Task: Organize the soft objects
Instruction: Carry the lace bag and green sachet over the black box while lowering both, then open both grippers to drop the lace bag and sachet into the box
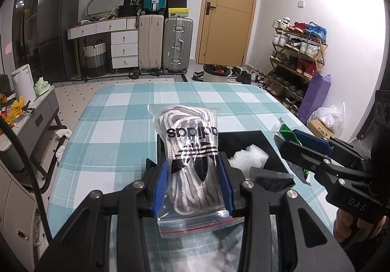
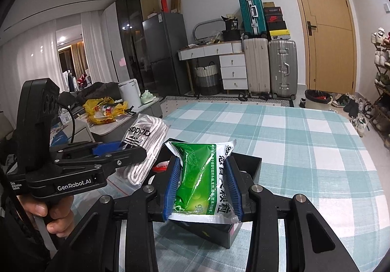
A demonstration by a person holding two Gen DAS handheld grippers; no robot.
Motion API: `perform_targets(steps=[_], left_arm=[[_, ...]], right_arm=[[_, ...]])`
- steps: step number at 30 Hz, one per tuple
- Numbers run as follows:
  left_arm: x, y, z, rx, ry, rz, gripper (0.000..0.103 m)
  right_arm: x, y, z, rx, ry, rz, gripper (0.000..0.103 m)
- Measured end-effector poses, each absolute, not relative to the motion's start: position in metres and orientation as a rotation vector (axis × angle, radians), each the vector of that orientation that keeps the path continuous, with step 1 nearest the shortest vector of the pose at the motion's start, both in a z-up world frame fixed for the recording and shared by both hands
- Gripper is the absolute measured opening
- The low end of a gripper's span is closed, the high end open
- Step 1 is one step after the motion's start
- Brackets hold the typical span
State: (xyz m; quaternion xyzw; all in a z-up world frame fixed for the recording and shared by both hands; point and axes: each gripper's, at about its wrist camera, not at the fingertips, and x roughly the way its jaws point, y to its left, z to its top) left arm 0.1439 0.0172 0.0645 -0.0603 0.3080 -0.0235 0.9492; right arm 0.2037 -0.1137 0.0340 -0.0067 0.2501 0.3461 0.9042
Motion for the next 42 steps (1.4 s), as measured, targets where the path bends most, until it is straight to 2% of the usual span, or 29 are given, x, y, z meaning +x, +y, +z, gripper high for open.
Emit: perform_targets(steps=[16, 32, 35, 38, 42], left_arm=[[0.178, 0.011, 0.045, -0.104, 0.693, -0.066, 0.037], [0.180, 0.001, 0.032, -0.037, 0.724, -0.072, 0.039], [0.179, 0.001, 0.029, -0.035, 0.727, -0.070, 0.042], [0.177, 0.001, 0.030, -0.028, 0.722, -0.074, 0.045], [0.172, 0.003, 0.032, -0.036, 0.725, -0.072, 0.058]], right_arm=[[0.242, -0.098, 0.018, -0.058, 0.556, 0.691, 0.038], [0.266, -0.076, -0.005, -0.140, 0.619, 0.683, 0.038], [0.270, -0.075, -0.009, -0.141, 0.632, 0.681, 0.038], [0.268, -0.078, -0.006, -0.134, 0.614, 0.693, 0.044], [0.258, -0.085, 0.003, -0.133, 0.583, 0.686, 0.053]])
